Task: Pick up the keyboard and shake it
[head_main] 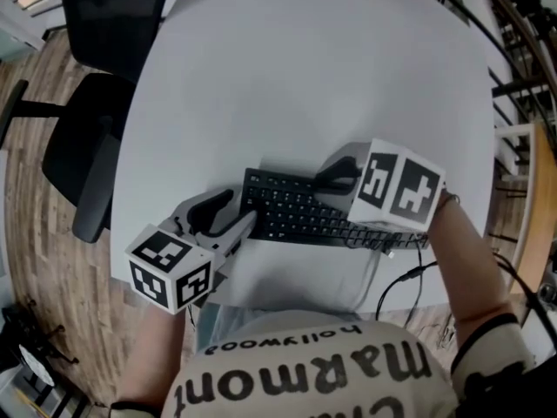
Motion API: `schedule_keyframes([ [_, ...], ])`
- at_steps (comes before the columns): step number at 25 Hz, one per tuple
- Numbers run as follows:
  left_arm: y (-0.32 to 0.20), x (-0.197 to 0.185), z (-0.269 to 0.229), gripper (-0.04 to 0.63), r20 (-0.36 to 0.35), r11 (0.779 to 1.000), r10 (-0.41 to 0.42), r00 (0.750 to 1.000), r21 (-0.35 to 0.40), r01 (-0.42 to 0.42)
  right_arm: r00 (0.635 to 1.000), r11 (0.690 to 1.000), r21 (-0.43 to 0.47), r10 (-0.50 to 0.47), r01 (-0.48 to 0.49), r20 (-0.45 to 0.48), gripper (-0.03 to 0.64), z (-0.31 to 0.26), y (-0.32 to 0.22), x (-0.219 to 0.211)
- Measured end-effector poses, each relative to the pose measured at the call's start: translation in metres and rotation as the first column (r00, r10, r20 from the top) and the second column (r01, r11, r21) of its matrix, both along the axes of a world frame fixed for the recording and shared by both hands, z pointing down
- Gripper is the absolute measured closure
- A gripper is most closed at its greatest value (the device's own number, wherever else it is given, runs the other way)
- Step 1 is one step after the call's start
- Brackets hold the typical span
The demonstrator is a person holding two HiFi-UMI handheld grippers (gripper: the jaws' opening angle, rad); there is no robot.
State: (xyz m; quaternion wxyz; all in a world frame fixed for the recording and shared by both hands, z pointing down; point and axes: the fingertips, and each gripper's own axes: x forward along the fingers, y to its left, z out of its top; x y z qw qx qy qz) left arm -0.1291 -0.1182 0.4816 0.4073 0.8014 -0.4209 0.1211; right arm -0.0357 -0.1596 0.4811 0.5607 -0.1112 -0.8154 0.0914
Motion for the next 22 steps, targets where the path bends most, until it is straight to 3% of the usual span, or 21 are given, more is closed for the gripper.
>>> schedule_keyframes([
  [3,-0.004,0.007,-0.002,0.389,-0.026,0.999,0.035,0.999,0.022,-0.034,1.0,0.996,0.09,-0.018,0.017,0.009,0.509,-0.007,0.007,-0.002],
  [7,0.001,0.019,0.002,0.377,-0.071,0.987,0.158,0.985,0.02,-0.157,0.998,0.984,0.168,-0.067,0.064,0.016,0.511,-0.011,0.017,-0.01],
  [10,0.001,0.027,0.003,0.377,-0.12,0.972,0.234,0.965,0.018,-0.234,0.997,0.975,0.213,-0.073,0.065,0.032,0.514,-0.017,0.017,-0.011],
  [14,0.003,0.045,-0.005,0.375,-0.197,0.94,0.34,0.92,0.048,-0.337,0.998,0.967,0.255,-0.039,0.024,0.052,0.518,-0.028,0.018,-0.01],
  [18,0.006,0.064,-0.001,0.373,-0.183,0.902,0.431,0.884,0.057,-0.428,0.997,0.957,0.291,-0.031,0.007,0.077,0.522,-0.036,0.023,-0.008],
  [22,0.004,0.078,0.001,0.372,-0.188,0.889,0.456,0.87,0.065,-0.453,0.996,0.95,0.313,-0.022,-0.006,0.086,0.525,-0.04,0.027,-0.006],
])
